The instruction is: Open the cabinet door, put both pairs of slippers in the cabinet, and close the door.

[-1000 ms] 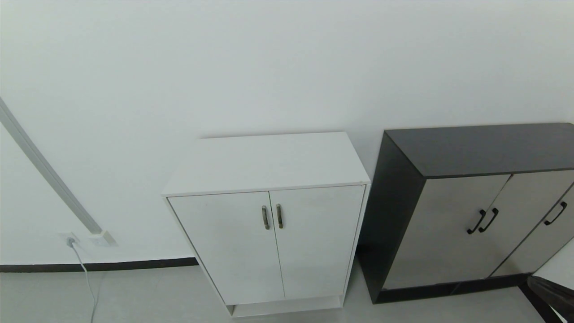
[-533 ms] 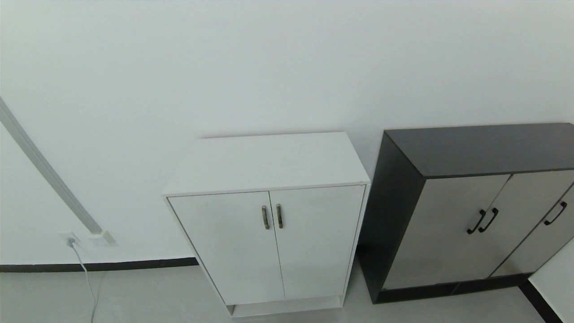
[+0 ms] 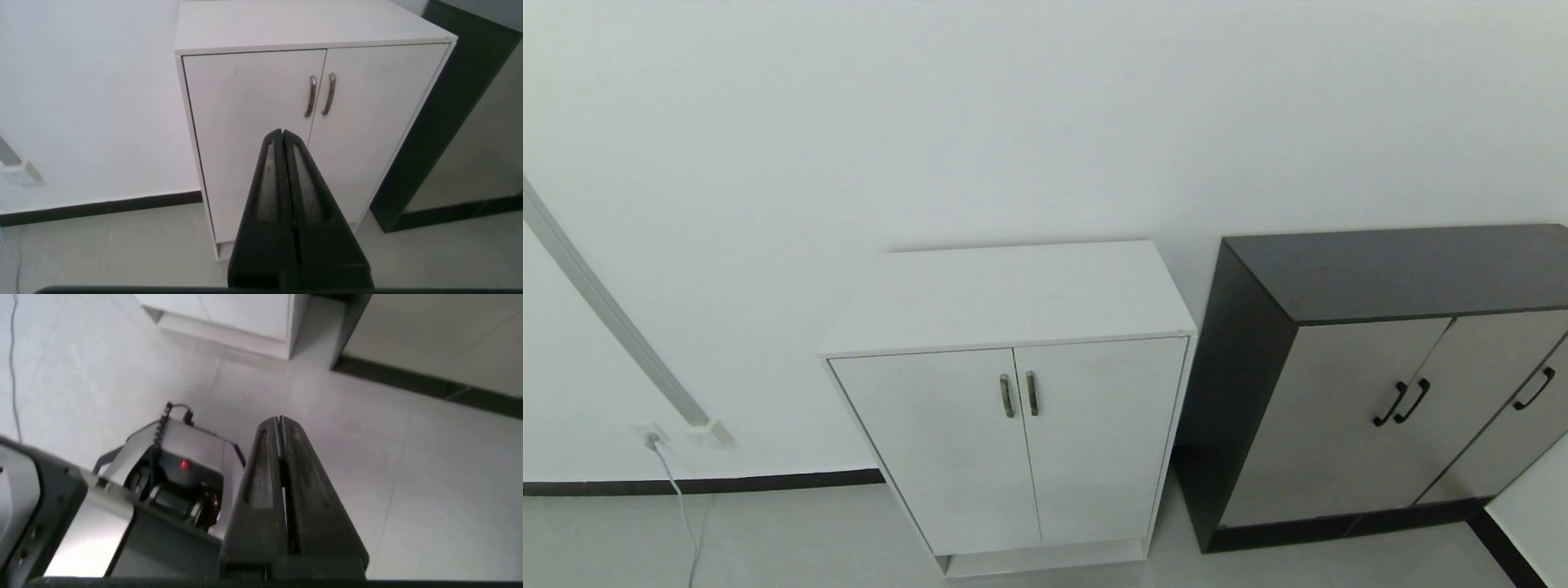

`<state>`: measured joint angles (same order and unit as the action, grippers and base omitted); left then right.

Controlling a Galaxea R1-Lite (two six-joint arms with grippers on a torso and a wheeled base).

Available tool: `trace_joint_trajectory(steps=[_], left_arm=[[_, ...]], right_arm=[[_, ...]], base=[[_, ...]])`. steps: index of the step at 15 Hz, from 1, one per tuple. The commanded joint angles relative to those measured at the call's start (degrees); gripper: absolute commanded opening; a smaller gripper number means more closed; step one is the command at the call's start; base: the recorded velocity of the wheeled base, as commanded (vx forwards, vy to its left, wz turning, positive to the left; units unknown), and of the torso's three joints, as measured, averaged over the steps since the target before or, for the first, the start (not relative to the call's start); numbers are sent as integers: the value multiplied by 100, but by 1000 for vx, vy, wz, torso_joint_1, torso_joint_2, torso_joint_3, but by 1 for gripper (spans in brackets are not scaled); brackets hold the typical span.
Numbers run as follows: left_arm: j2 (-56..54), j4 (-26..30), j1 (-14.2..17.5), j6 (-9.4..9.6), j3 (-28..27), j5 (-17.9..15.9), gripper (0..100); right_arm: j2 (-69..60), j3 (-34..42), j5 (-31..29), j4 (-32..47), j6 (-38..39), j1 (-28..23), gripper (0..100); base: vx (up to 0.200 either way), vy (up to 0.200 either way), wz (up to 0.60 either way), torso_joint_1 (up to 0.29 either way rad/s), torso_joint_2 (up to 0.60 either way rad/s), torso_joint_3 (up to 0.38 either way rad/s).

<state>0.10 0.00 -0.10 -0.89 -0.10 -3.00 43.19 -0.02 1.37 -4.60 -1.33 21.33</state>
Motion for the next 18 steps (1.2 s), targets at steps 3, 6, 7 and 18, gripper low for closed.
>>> trace_joint_trajectory(steps=[3,6,7,18], left_arm=[[-1,0,1,-8,1,1,0],[-1,0,1,-8,1,1,0],[-1,0,1,-8,1,1,0],[-1,0,1,10,1,-17,0]], right_arm=[[-188,2,66,477,19,90,0],[-399,2,57,468,54,-24,0],[-470,2,48,468,54,-191,0],[-1366,2,30,468,63,-2353,0]], base=[[0,0,0,0,0,0],[0,0,0,0,0,0],[0,0,0,0,0,0],[0,0,0,0,0,0]])
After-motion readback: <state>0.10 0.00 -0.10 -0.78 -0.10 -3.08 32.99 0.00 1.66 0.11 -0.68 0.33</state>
